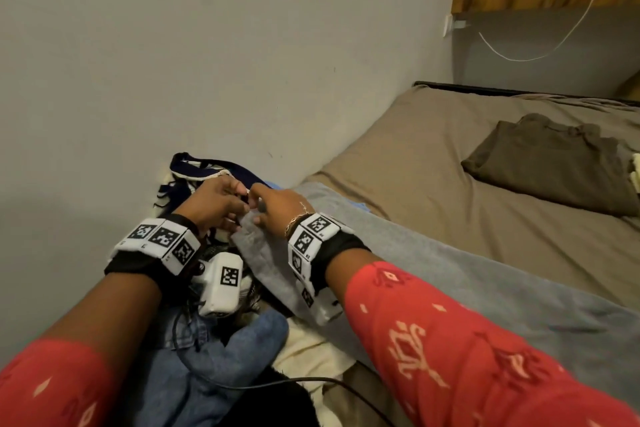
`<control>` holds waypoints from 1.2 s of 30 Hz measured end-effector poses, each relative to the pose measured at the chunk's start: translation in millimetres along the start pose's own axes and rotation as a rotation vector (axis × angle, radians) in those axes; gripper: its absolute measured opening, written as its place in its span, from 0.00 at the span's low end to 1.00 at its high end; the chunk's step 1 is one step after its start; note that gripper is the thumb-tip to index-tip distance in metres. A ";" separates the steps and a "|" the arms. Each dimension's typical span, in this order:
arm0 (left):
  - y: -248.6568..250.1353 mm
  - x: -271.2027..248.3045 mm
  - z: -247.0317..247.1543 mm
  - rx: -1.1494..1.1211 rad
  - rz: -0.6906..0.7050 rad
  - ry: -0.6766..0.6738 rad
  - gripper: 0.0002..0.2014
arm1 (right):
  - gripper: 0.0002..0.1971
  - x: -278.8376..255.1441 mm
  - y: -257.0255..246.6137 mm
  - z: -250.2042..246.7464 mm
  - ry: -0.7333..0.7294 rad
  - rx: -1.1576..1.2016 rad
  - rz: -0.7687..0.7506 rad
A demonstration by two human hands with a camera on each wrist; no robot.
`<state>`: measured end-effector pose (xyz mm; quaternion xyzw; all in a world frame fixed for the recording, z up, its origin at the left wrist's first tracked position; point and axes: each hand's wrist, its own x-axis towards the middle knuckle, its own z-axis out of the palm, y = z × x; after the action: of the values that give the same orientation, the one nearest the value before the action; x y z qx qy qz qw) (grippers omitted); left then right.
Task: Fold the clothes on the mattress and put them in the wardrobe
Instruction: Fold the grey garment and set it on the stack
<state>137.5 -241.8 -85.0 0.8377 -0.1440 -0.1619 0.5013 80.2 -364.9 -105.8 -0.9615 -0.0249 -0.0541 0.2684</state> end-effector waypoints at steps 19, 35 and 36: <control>-12.4 9.8 -9.0 0.014 0.011 0.016 0.17 | 0.08 7.9 20.2 -0.9 0.199 0.140 0.057; -34.4 27.2 0.1 0.455 0.012 0.149 0.15 | 0.38 -79.5 140.3 32.5 -0.350 -0.209 0.442; -35.1 28.0 2.3 0.470 0.021 0.166 0.14 | 0.39 -101.9 159.8 31.5 -0.367 -0.243 0.489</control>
<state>164.7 -238.9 -120.8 0.9401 -0.1449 -0.0494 0.3045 -5.8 -487.1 -226.5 -0.9576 0.1655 0.1837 0.1478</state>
